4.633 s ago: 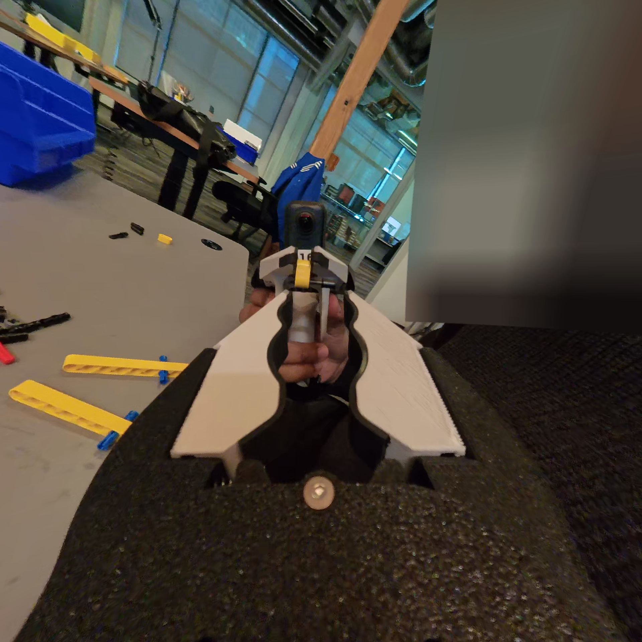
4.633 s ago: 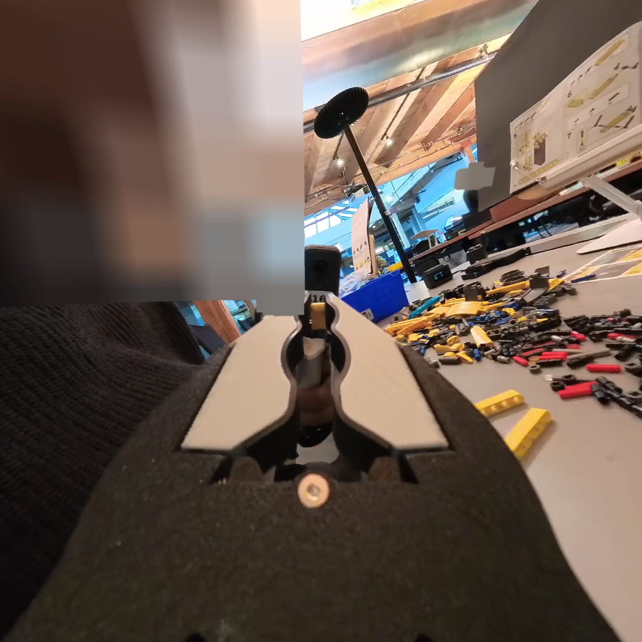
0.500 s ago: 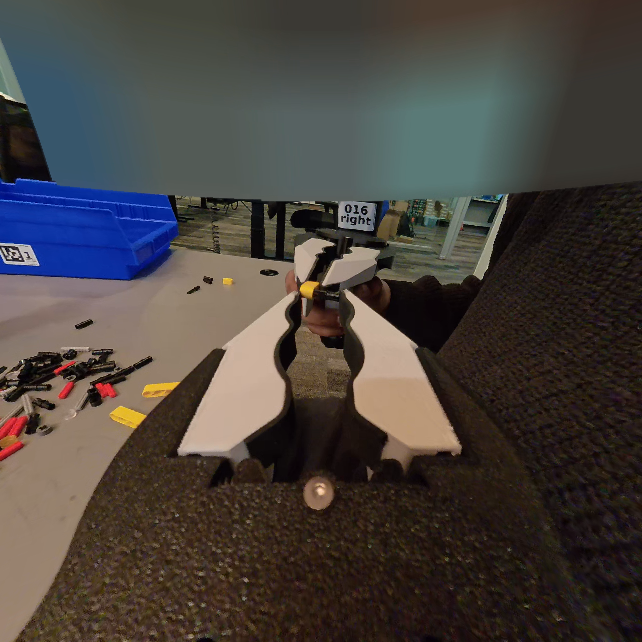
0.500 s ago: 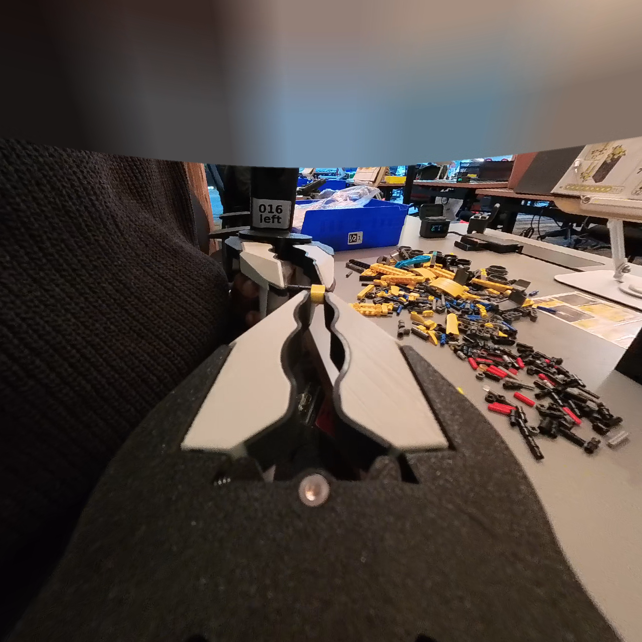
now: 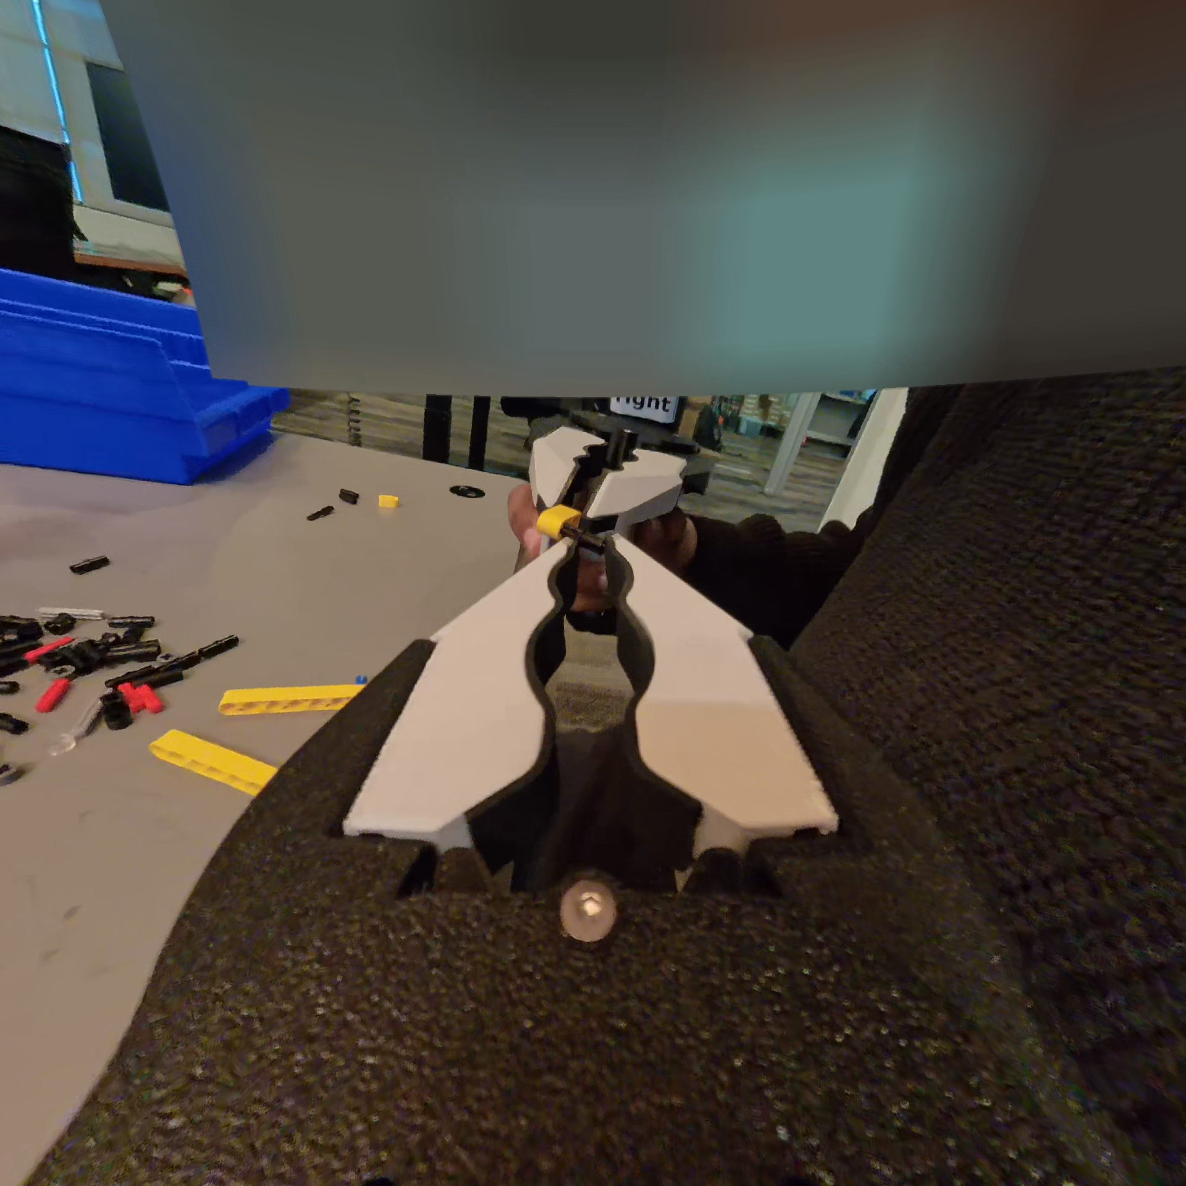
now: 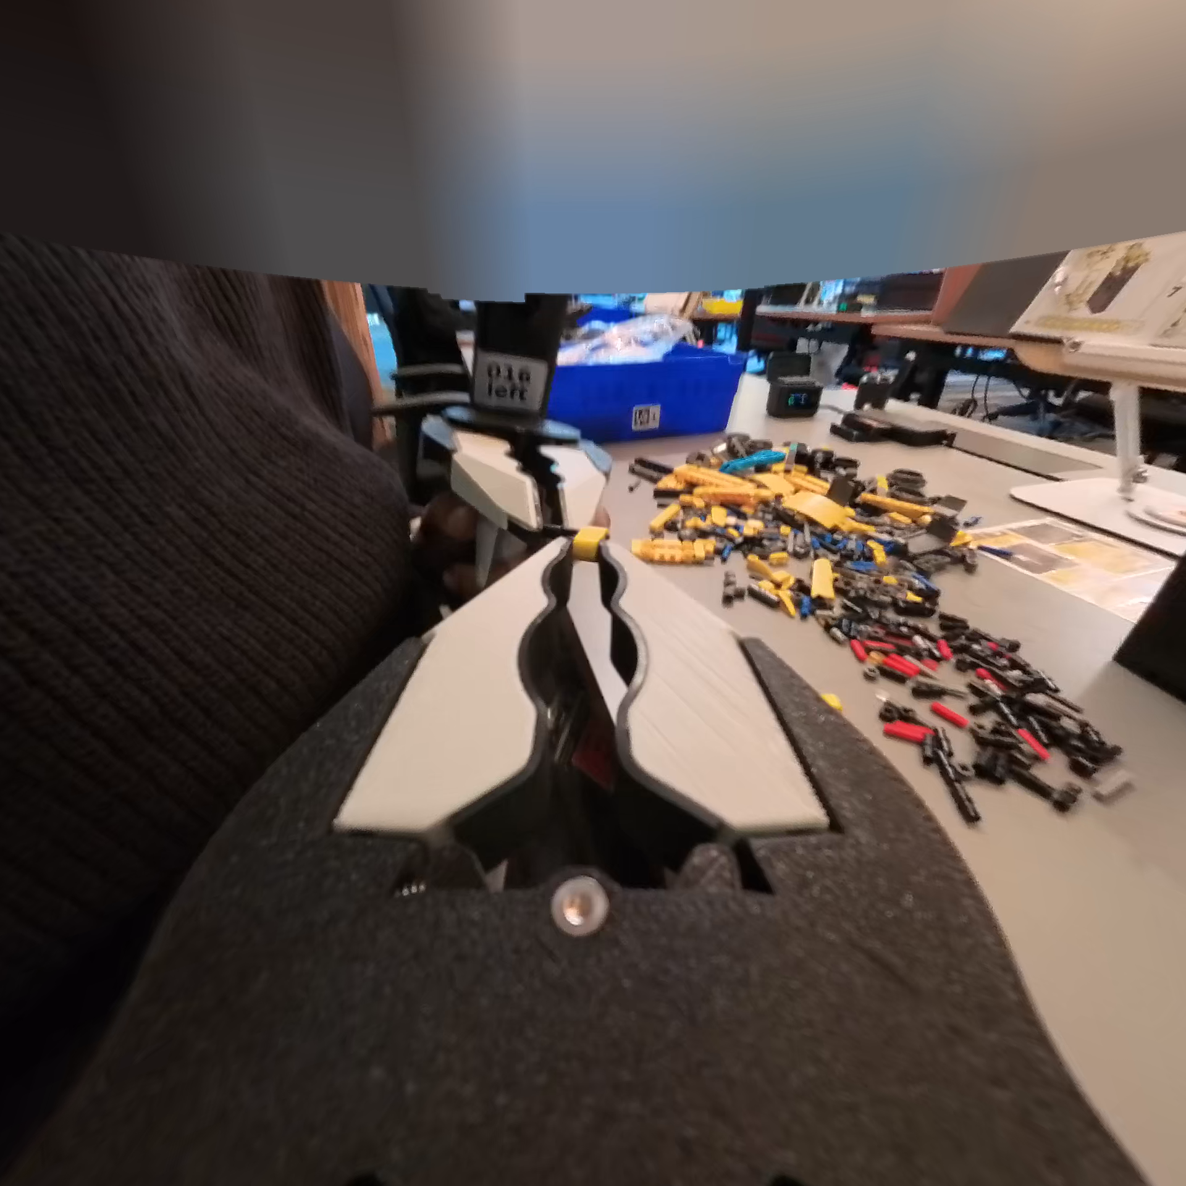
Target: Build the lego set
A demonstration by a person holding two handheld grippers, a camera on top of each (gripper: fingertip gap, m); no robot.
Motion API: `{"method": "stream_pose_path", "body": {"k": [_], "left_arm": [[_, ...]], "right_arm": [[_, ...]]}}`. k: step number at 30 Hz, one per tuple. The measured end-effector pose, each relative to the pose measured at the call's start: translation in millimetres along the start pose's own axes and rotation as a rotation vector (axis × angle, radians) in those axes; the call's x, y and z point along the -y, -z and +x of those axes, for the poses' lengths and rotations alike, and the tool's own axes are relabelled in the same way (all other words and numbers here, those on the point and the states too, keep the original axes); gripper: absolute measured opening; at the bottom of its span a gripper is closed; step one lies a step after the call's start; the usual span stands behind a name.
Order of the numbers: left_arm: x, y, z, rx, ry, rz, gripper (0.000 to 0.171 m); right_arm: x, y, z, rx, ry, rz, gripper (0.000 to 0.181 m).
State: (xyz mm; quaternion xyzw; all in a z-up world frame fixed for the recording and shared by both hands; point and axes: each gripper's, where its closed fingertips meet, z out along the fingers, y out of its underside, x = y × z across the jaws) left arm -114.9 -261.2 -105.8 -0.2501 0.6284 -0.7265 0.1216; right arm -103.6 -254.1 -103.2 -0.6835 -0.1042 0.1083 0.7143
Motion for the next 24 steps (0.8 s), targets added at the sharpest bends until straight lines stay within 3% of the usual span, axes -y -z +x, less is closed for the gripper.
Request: {"method": "stream_pose_path", "body": {"k": [6, 11, 14, 24], "left_arm": [[-2.1, 1.9, -13.9, 0.016, 0.122, 0.03, 0.011], [13.3, 11.5, -17.5, -0.209, 0.547, 0.164, 0.012], [3.2, 8.6, -22.0, -0.252, 0.711, 0.133, 0.014], [4.4, 9.2, -6.8, -0.395, 0.85, 0.092, 0.017]], "right_arm": [[7.7, 3.4, 6.0, -0.032, 0.031, 0.045, 0.007], [-1.5, -3.4, -1.0, -0.034, 0.154, -0.057, 0.008], [-2.6, -7.4, -3.3, -0.051, 0.246, -0.092, 0.008], [-3.4, -10.4, -3.7, -0.076, 0.408, -0.162, 0.008]]}}
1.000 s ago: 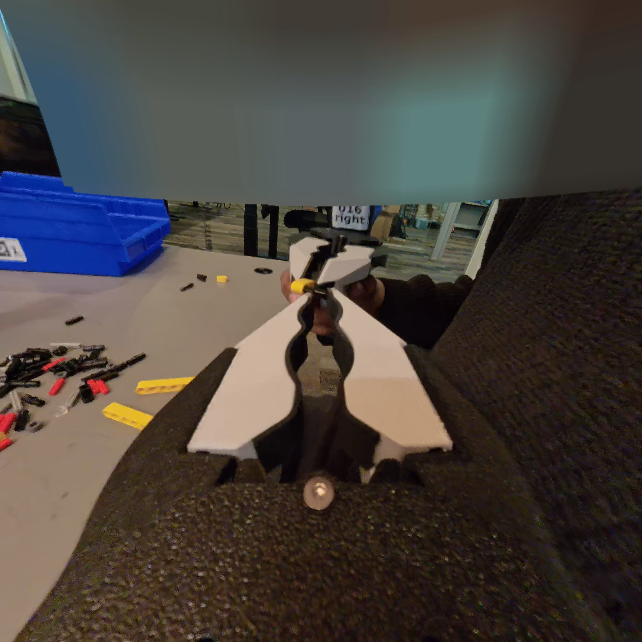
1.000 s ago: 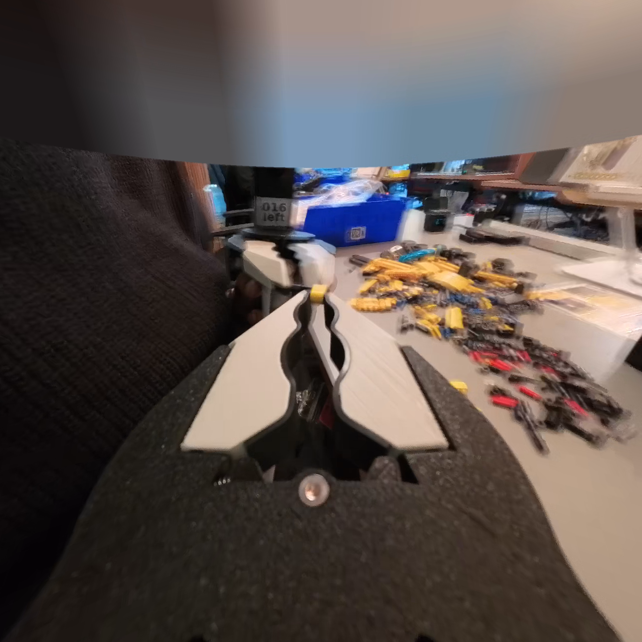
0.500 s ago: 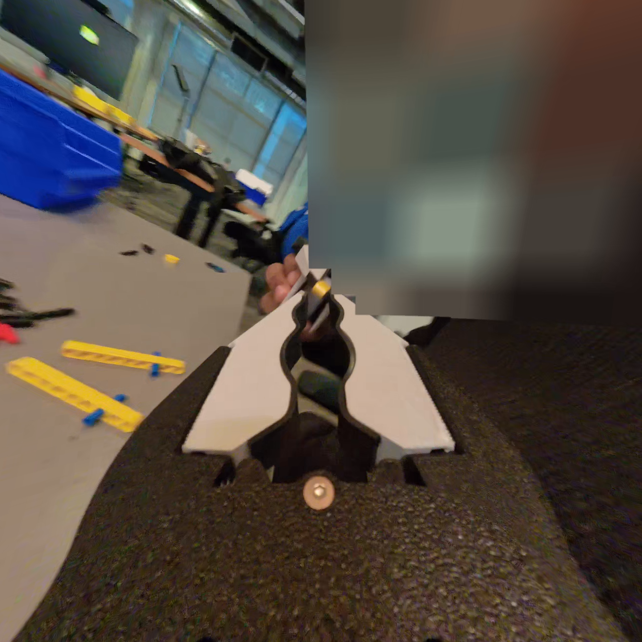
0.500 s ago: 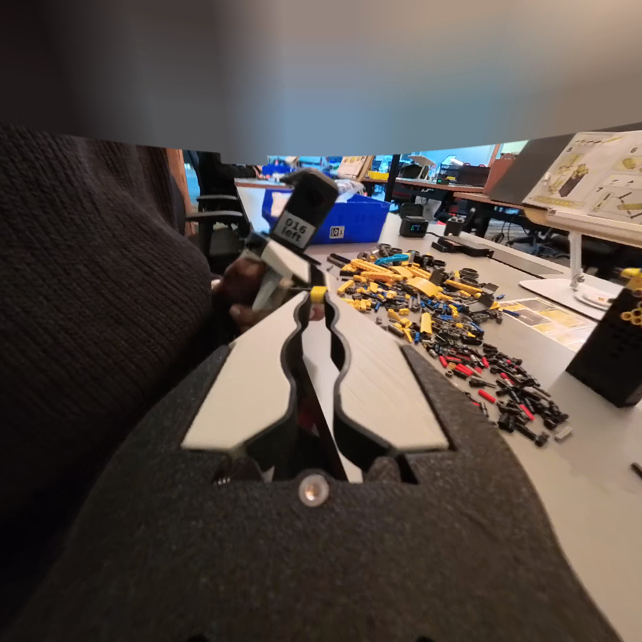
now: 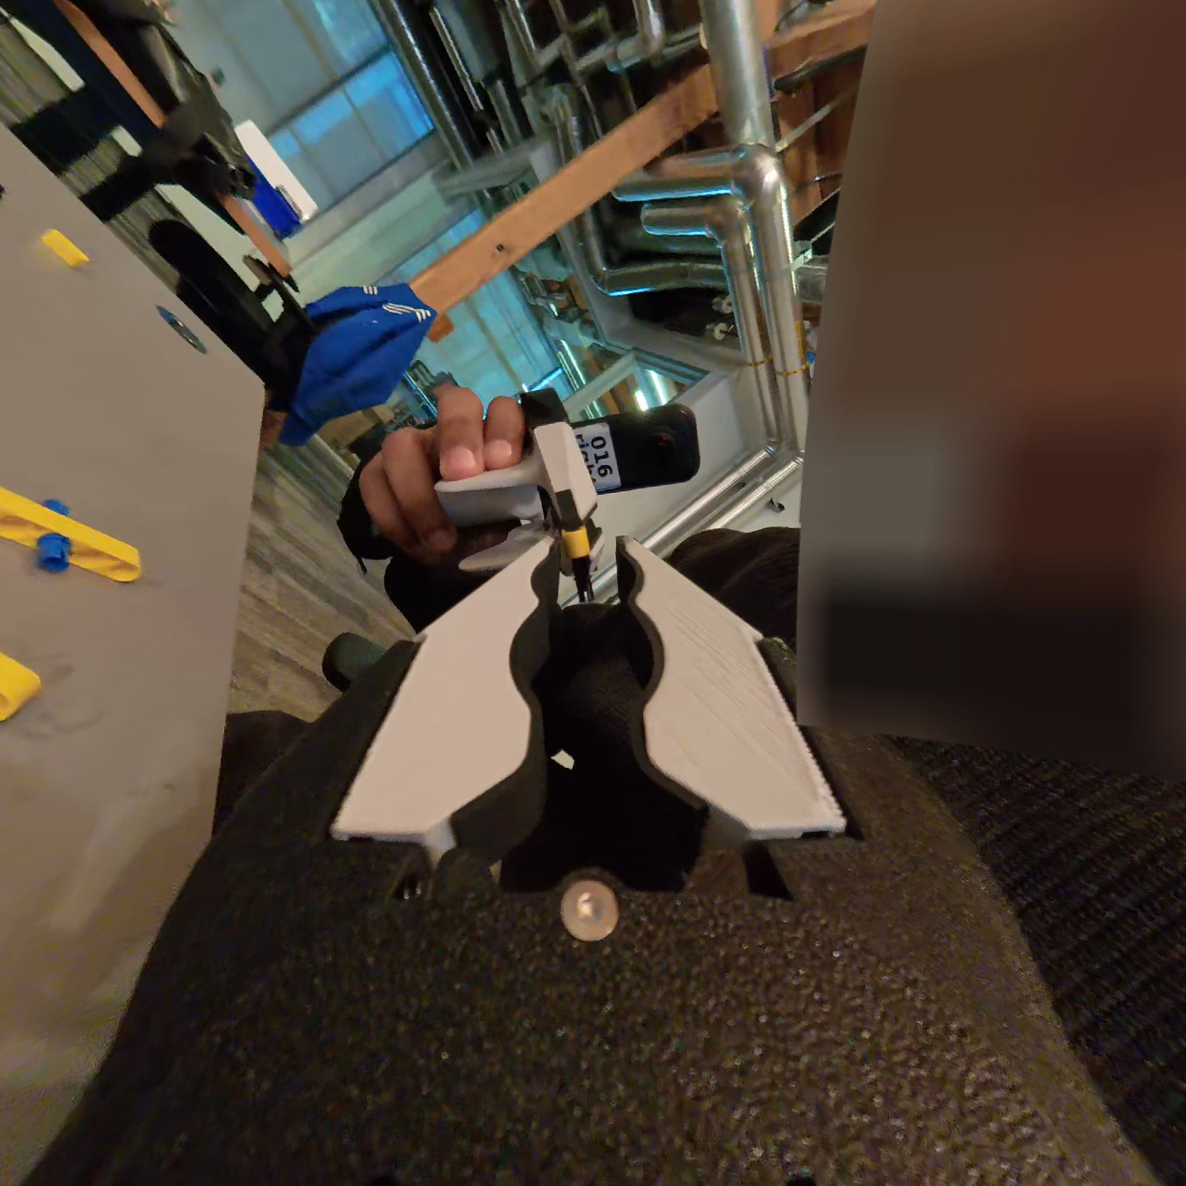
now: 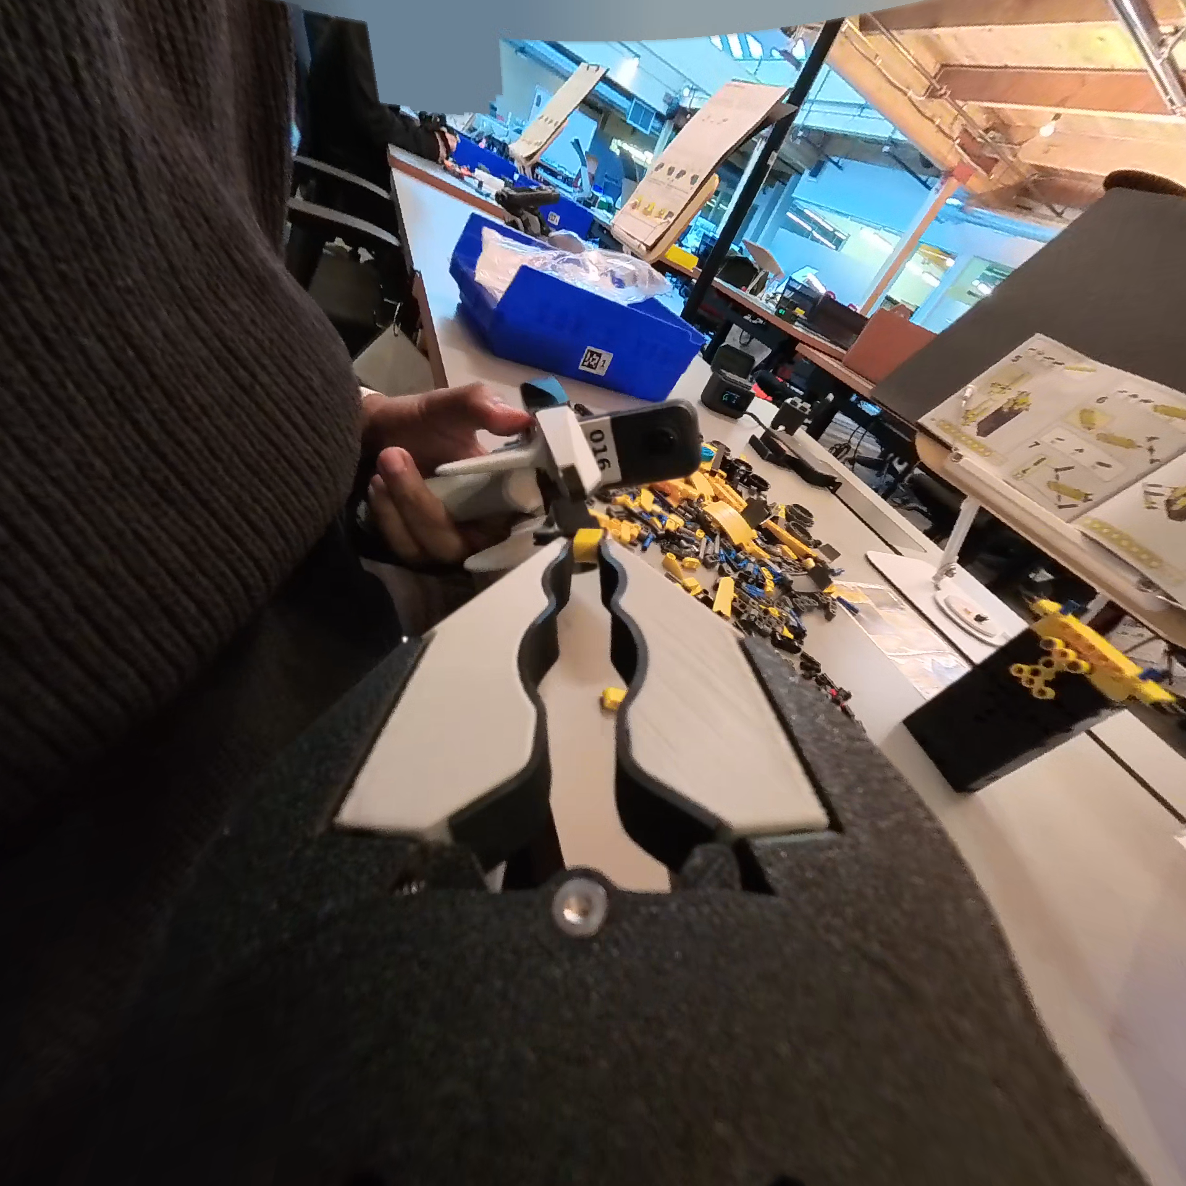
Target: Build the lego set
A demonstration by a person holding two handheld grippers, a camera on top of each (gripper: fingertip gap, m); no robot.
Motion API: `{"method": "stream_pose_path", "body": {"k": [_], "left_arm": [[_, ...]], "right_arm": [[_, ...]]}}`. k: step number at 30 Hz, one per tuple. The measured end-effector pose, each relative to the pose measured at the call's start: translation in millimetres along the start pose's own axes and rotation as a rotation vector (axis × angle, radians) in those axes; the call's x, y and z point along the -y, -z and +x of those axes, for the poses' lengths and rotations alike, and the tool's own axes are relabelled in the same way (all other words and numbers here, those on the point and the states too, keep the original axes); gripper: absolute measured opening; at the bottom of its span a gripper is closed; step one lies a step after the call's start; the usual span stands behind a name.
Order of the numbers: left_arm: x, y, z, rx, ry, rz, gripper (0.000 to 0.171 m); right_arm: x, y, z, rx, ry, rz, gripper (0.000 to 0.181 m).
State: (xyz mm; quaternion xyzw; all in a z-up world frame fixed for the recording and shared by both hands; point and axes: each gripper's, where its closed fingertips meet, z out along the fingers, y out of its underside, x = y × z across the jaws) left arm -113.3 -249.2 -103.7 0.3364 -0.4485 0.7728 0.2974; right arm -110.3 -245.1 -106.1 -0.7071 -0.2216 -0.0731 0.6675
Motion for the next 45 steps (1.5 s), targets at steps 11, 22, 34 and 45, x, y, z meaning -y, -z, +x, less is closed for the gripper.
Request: {"method": "stream_pose_path", "body": {"k": [11, 22, 34, 45], "left_arm": [[10.2, 4.0, -8.5, 0.059, 0.018, 0.063, 0.007], [20.0, 11.0, -23.9, 0.153, 0.035, 0.155, 0.006], [14.1, 6.3, -24.2, 0.164, 0.015, 0.122, 0.006], [14.7, 3.6, -21.9, 0.164, -0.003, 0.13, 0.006]], "right_arm": [[-5.2, -3.6, 11.8, -0.12, 0.061, -0.037, 0.012], [-22.7, -18.4, 13.8, -0.232, 0.2, -0.173, 0.03], [-21.7, -21.5, 11.0, -0.186, 0.162, -0.185, 0.026], [-19.4, -19.4, 11.7, -0.176, 0.111, -0.172, 0.025]]}}
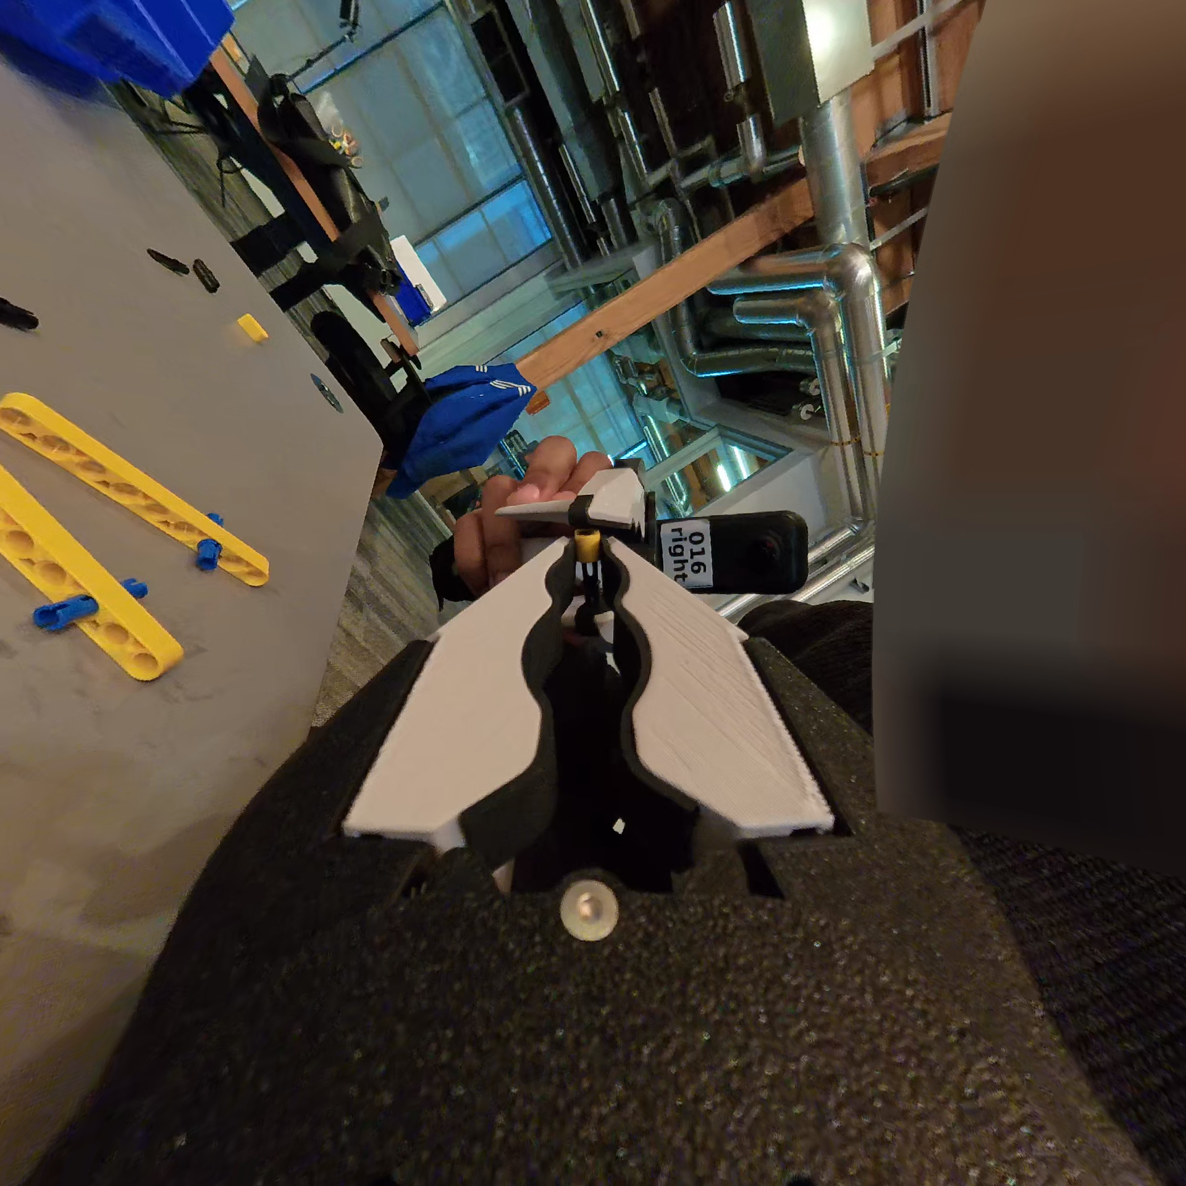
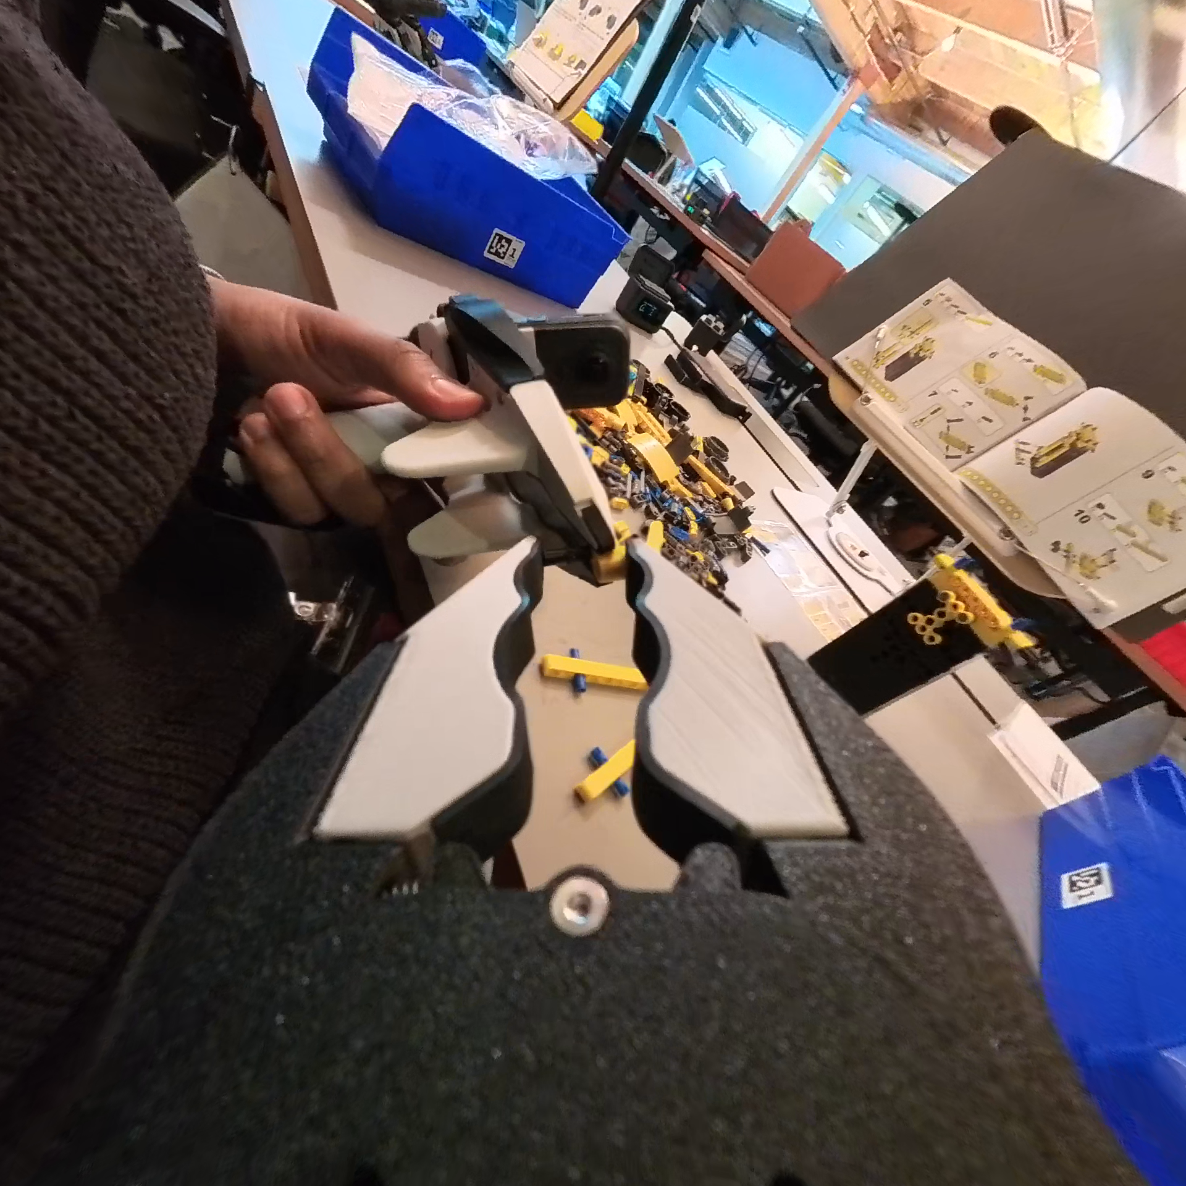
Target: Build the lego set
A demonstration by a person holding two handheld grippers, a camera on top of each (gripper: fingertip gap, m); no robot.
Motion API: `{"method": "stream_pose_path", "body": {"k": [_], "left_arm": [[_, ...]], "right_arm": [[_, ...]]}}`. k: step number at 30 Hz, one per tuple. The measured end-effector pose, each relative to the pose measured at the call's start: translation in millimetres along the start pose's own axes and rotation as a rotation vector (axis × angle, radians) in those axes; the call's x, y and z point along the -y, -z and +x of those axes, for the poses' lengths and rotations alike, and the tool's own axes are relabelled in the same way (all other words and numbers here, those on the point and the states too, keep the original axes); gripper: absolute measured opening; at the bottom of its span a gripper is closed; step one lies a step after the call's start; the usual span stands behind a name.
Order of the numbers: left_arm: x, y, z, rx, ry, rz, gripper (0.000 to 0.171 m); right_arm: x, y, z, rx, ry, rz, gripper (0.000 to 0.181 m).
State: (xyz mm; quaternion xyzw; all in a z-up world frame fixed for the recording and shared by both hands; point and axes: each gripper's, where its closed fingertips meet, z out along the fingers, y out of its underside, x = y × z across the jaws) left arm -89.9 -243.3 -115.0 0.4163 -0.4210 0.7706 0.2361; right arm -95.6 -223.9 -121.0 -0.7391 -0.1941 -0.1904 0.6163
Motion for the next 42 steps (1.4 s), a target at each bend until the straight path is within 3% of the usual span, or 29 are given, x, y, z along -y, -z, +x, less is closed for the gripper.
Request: {"method": "stream_pose_path", "body": {"k": [14, 18, 21, 31, 42], "left_arm": [[1.8, 1.5, -5.6, -0.012, 0.06, 0.044, 0.006], [3.3, 0.6, -5.2, -0.006, 0.049, 0.051, 0.006], [5.2, -0.4, -4.9, -0.007, 0.048, 0.058, 0.006], [-1.1, -4.2, -7.1, 0.034, 0.02, 0.003, 0.006], [1.7, -3.6, -10.0, 0.025, 0.086, 0.095, 0.007]], "right_arm": [[-5.9, -3.6, 1.3, -0.007, -0.069, 0.015, 0.026], [-4.8, 0.6, 10.1, -0.082, -0.004, 0.012, 0.041], [-4.8, 2.3, 6.3, -0.063, -0.003, 0.017, 0.026], [-9.0, 8.1, 3.0, -0.001, 0.021, -0.024, 0.024], [-10.9, 4.7, 6.2, -0.05, 0.02, -0.046, 0.024]]}}
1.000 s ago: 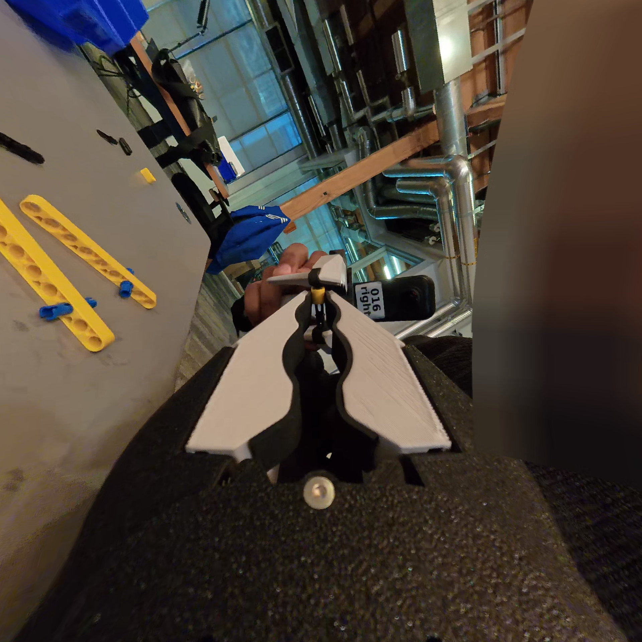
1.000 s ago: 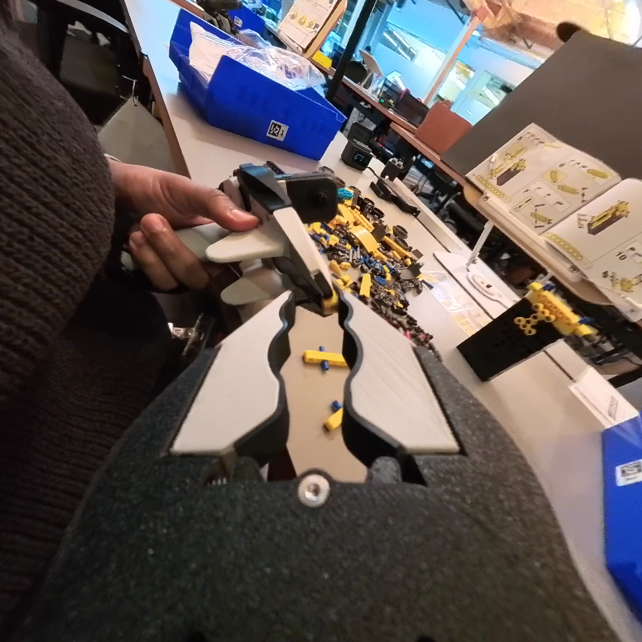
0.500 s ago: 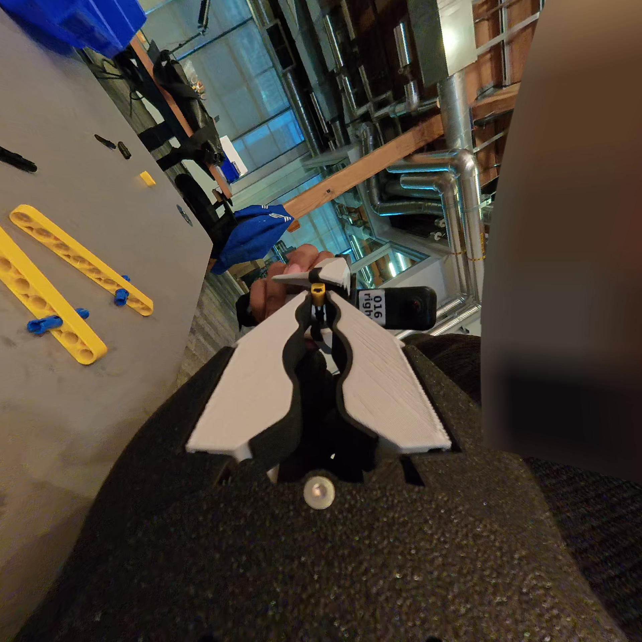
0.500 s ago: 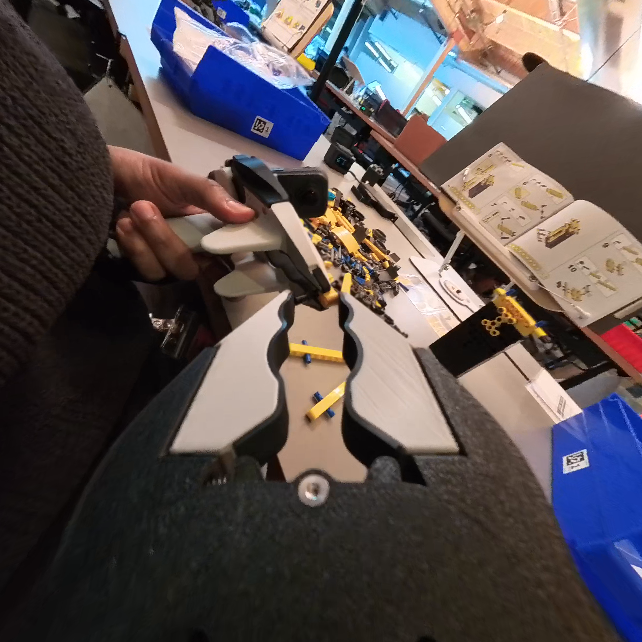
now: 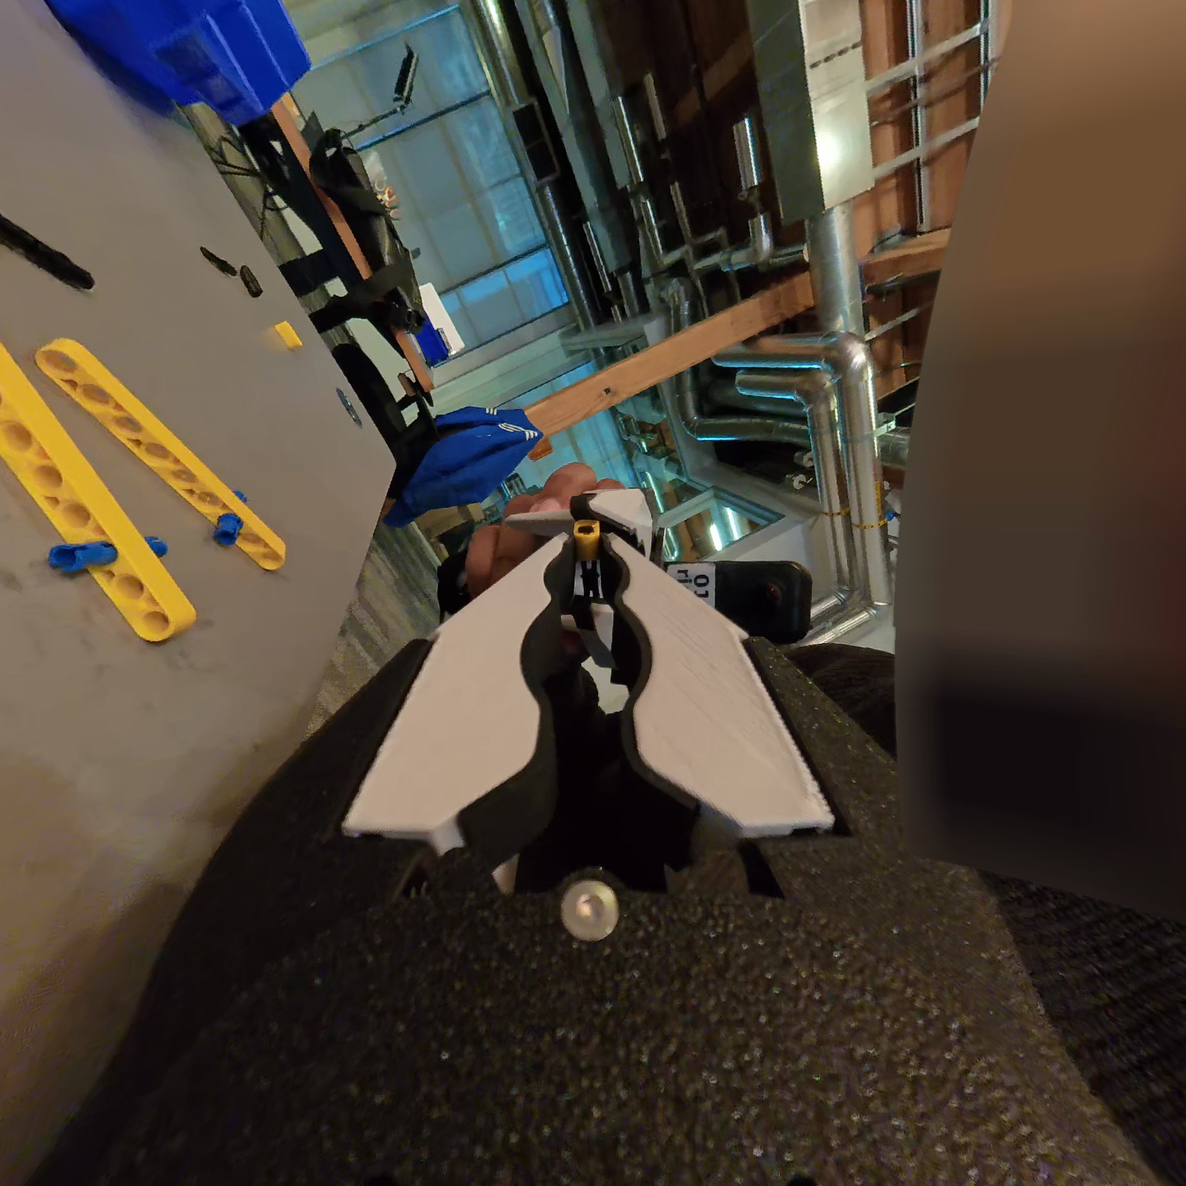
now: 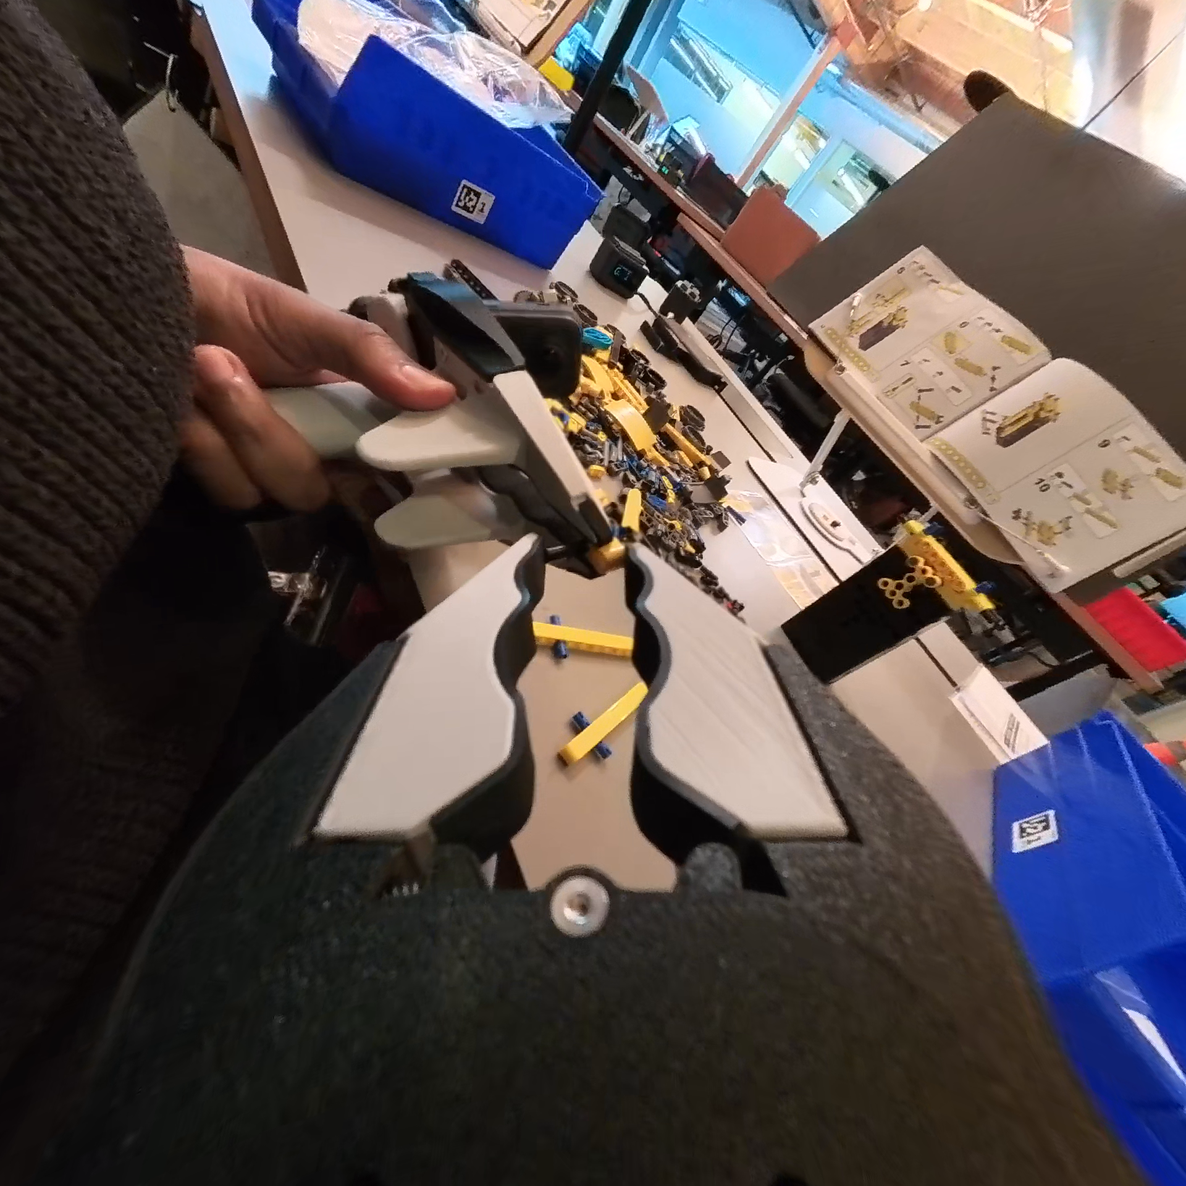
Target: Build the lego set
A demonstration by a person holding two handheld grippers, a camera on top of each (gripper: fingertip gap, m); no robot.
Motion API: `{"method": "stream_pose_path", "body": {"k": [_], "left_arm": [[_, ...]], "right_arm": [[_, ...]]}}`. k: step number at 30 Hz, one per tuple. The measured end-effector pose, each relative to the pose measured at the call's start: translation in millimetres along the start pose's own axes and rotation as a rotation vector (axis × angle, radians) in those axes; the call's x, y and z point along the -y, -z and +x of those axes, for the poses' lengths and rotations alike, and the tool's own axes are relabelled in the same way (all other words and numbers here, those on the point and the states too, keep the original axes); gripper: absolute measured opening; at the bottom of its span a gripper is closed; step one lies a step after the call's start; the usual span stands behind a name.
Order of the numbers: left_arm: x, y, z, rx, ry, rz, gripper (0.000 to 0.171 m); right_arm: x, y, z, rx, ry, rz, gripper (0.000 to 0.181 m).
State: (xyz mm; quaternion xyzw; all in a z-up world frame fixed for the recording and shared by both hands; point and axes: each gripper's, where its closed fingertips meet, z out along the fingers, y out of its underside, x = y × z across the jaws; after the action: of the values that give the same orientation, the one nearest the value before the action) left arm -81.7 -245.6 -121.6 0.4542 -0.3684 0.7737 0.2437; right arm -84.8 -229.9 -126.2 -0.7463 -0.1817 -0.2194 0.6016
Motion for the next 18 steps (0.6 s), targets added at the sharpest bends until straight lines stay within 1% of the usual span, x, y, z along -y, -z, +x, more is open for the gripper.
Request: {"method": "stream_pose_path", "body": {"k": [3, 7, 9, 10, 15, 18], "left_arm": [[0.2, -0.4, 0.1, 0.008, -0.007, -0.001, 0.007], [1.7, 1.1, -7.1, 0.046, -0.003, 0.012, 0.007], [-0.7, 0.5, -9.0, 0.073, -0.031, -0.001, 0.008], [1.1, 0.1, -8.9, 0.084, -0.048, 0.009, 0.007], [4.4, -0.6, -7.6, 0.081, -0.062, -0.003, 0.008], [4.7, -0.6, -5.5, 0.054, -0.038, -0.007, 0.007]], "right_arm": [[0.2, 0.3, 0.7, 0.009, -0.004, 0.002, 0.023], [-7.4, -2.9, 0.7, 0.011, 0.008, -0.056, 0.022], [-9.6, -4.6, 2.6, -0.02, 0.01, -0.074, 0.021], [-10.0, -4.7, 4.2, -0.038, 0.003, -0.075, 0.018], [-9.3, -5.8, 7.3, -0.059, -0.015, -0.072, 0.018], [-6.3, -5.7, 7.2, -0.058, -0.043, -0.021, 0.019]]}}
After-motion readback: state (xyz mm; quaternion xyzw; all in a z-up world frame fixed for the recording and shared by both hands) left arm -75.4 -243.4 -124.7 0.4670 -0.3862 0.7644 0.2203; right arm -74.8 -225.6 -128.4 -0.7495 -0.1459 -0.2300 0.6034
